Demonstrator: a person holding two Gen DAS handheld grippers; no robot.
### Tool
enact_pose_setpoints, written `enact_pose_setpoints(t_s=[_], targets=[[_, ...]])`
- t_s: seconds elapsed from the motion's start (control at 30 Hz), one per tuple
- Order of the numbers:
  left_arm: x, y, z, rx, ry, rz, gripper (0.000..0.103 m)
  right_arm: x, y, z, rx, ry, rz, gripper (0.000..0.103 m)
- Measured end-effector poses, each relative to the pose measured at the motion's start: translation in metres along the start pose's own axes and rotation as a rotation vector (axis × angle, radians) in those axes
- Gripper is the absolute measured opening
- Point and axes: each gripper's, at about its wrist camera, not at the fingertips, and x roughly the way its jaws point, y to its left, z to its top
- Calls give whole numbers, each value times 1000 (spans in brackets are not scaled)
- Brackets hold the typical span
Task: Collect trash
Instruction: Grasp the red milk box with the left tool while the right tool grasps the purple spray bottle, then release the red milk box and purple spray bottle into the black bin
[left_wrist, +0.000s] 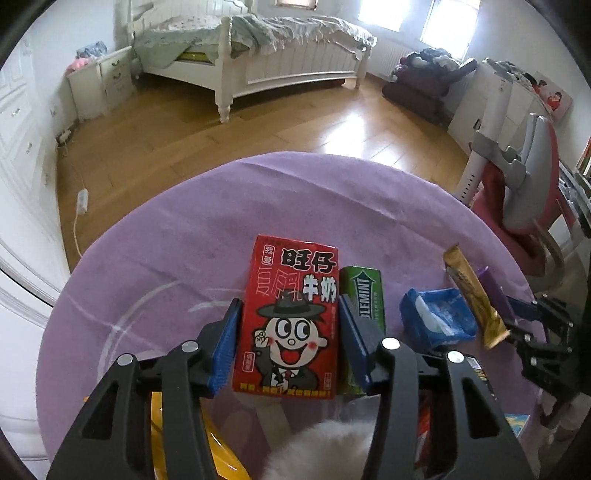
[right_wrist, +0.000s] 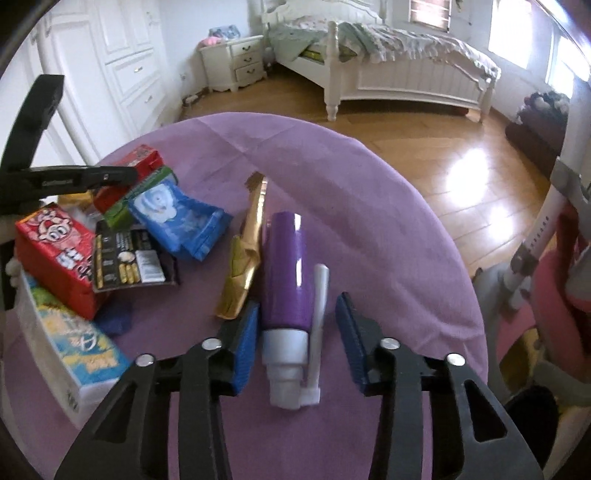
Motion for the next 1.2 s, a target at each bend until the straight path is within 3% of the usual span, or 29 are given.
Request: enact_pose_setpoints(t_s=[0.1,0.23,0.33,0.47,0.6,0.77,0.93,1.2], targets=[[-14,1,-4,-34,-45,-10,50,1,-4,2,26,-2,14,33],[-62,-6,-8,-81,-189,-54,50,-12,-26,-5,144,-43,111,32],[-103,-23,-16,-95,-297,-109,50,-39,-50,-21,262,-132,224,32],[-143,-66,-36,-92,-379,-185,50,-78,-73,-42,379,-253,376,33],[-151,-128,-54,-39,-388,-252,50,-123,-92,-67,442,-357,457,33],[-150,-199,-72,39,-394,-334,50,-178,-123,-102,493,-470,415,33],[-129,-270,-89,89,-345,-448,50,-222,-165,-152,569,-558,290,33],[-70,-372,-110,135,-232,-588,50,-252,-231,-238,707,-584,65,33]])
